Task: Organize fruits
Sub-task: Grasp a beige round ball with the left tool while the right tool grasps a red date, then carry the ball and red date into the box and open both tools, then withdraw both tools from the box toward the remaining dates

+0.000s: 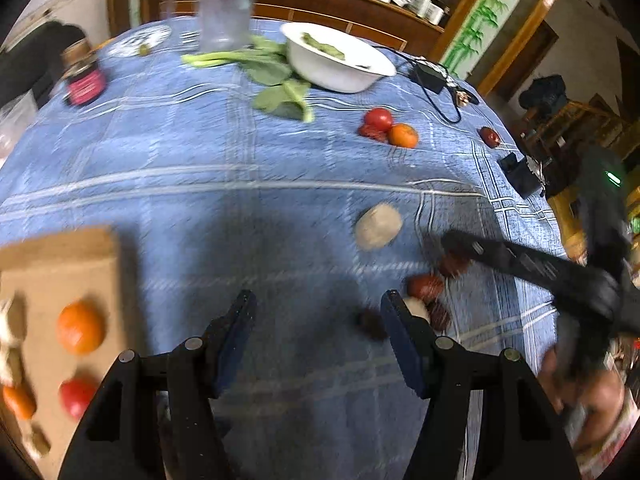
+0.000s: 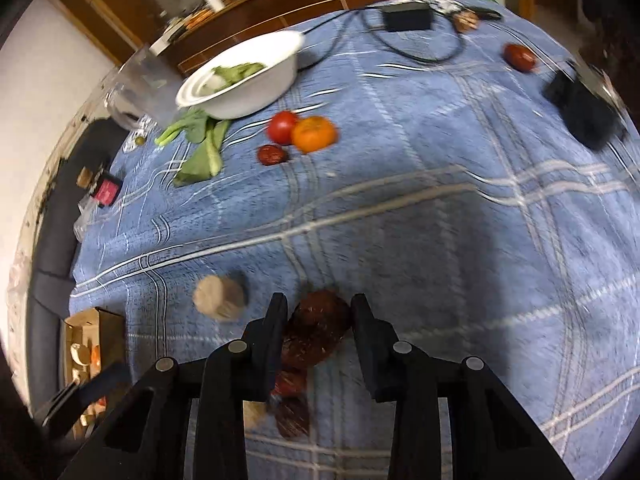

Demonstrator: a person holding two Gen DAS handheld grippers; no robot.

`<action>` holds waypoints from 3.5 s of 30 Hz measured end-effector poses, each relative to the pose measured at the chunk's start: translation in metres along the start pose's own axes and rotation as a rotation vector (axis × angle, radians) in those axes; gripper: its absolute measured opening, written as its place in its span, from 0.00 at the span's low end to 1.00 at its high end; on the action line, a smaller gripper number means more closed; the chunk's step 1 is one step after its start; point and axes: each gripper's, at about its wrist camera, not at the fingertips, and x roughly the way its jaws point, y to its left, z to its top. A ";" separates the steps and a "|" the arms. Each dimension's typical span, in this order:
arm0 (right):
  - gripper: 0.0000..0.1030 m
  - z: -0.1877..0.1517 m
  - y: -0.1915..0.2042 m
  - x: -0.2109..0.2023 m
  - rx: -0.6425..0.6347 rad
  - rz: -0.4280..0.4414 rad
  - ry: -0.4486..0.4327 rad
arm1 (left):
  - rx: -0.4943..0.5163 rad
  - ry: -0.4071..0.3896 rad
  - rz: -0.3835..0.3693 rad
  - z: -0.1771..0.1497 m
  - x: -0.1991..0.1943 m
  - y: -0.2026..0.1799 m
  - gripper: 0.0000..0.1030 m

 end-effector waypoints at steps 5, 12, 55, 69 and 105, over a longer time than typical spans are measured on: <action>0.34 -0.011 -0.022 -0.020 0.011 -0.012 -0.022 | 0.081 0.019 0.007 0.022 0.034 -0.027 0.62; 0.34 -0.020 -0.030 -0.018 -0.005 -0.026 -0.008 | 0.183 0.040 0.042 0.036 0.058 -0.048 0.26; 0.34 -0.155 0.254 0.008 -0.468 0.328 0.234 | -0.392 -0.029 0.199 -0.167 -0.148 0.197 0.27; 0.34 -0.207 0.257 0.016 -0.537 0.257 0.274 | -0.323 0.025 0.192 -0.164 -0.128 0.198 0.27; 0.55 -0.183 0.173 -0.056 -0.412 0.215 0.058 | -0.092 -0.228 0.534 -0.141 -0.211 0.048 0.73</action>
